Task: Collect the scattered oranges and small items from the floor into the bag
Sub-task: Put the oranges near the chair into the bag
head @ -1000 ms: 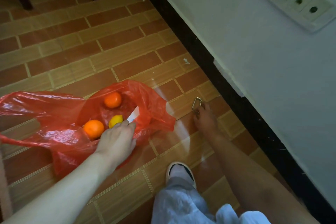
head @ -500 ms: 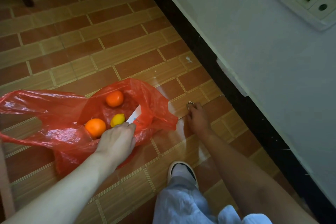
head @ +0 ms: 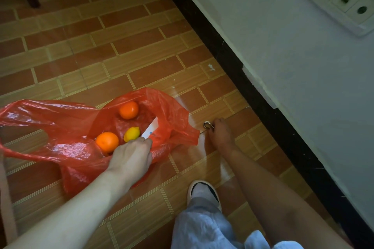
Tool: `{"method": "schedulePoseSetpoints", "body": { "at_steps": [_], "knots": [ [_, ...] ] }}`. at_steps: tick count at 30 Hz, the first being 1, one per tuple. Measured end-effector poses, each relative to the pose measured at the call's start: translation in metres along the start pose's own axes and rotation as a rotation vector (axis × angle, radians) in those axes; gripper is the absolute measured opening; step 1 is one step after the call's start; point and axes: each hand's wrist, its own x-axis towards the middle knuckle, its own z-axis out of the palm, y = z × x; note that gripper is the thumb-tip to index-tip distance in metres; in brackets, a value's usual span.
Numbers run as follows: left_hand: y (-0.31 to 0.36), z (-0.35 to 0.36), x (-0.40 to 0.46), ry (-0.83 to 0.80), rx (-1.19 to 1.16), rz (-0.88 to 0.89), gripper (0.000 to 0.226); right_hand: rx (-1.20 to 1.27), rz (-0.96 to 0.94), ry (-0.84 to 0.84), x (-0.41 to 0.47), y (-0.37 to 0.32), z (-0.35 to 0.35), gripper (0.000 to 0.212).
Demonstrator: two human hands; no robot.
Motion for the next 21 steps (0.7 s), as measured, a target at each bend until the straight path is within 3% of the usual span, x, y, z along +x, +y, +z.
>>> {"method": "schedulePoseSetpoints", "body": {
  "at_steps": [7,14,21],
  "knots": [
    [0.002,-0.002,0.000,0.009,0.009,0.000,0.021,0.051,-0.065,0.084,-0.001,-0.005,-0.013,0.011],
    [-0.001,-0.013,-0.007,-0.006,-0.044,-0.033,0.028,0.167,-0.195,0.225,0.013,-0.058,-0.056,0.010],
    [-0.031,-0.031,-0.041,-0.105,-0.087,-0.077,0.040,0.277,-0.502,0.239,-0.003,-0.152,-0.084,0.018]
  ]
}}
